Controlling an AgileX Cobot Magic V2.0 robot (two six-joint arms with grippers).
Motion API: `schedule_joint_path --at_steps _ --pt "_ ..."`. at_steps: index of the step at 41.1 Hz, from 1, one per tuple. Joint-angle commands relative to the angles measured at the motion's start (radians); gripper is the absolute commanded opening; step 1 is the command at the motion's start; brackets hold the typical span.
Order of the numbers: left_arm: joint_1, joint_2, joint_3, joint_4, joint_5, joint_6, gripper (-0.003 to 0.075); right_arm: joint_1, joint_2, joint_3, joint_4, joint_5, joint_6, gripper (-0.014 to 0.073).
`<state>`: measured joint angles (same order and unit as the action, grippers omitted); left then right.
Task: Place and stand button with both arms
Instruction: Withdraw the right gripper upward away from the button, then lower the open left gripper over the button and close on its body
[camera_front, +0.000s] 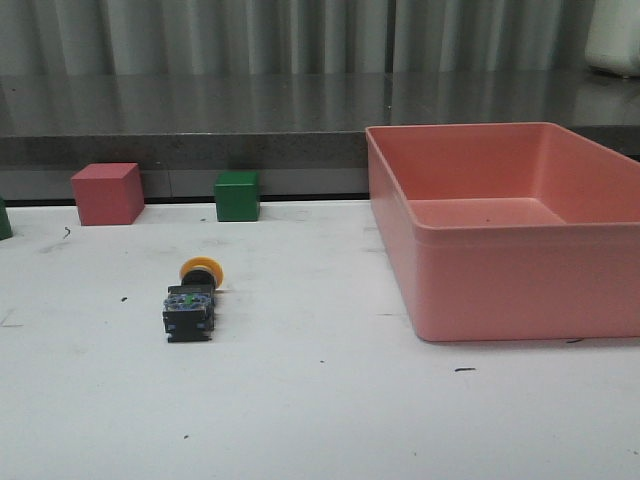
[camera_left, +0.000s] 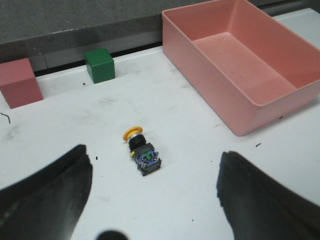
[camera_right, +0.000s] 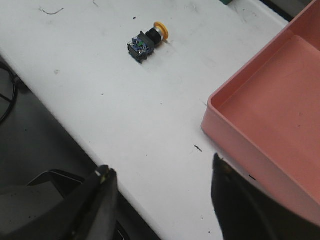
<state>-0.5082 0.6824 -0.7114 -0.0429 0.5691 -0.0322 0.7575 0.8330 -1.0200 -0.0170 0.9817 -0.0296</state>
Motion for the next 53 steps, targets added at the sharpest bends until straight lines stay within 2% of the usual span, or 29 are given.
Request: schedule_joint_path --at_steps 1,8,15,22,31,53 --pt "-0.007 0.005 -0.031 -0.002 -0.086 -0.002 0.0514 -0.003 -0.109 0.059 -0.013 -0.123 -0.014 0.0441" --pt "-0.007 0.005 -0.031 -0.002 -0.104 -0.002 0.0514 -0.003 -0.258 0.165 -0.012 -0.179 -0.014 0.0441" --pt "-0.007 0.005 -0.034 -0.002 -0.1 -0.002 0.0514 -0.003 -0.334 0.193 -0.012 -0.148 -0.014 0.0441" --pt "-0.007 0.078 -0.136 -0.002 0.044 -0.009 0.0531 -0.003 -0.339 0.193 -0.012 -0.124 -0.014 0.0441" --pt "-0.007 0.313 -0.323 -0.002 0.275 -0.009 0.0604 -0.003 -0.339 0.193 -0.012 -0.123 -0.014 0.0441" --pt "-0.007 0.923 -0.679 0.008 0.496 -0.205 0.0601 -0.003 -0.339 0.193 -0.012 -0.122 -0.014 0.0441"
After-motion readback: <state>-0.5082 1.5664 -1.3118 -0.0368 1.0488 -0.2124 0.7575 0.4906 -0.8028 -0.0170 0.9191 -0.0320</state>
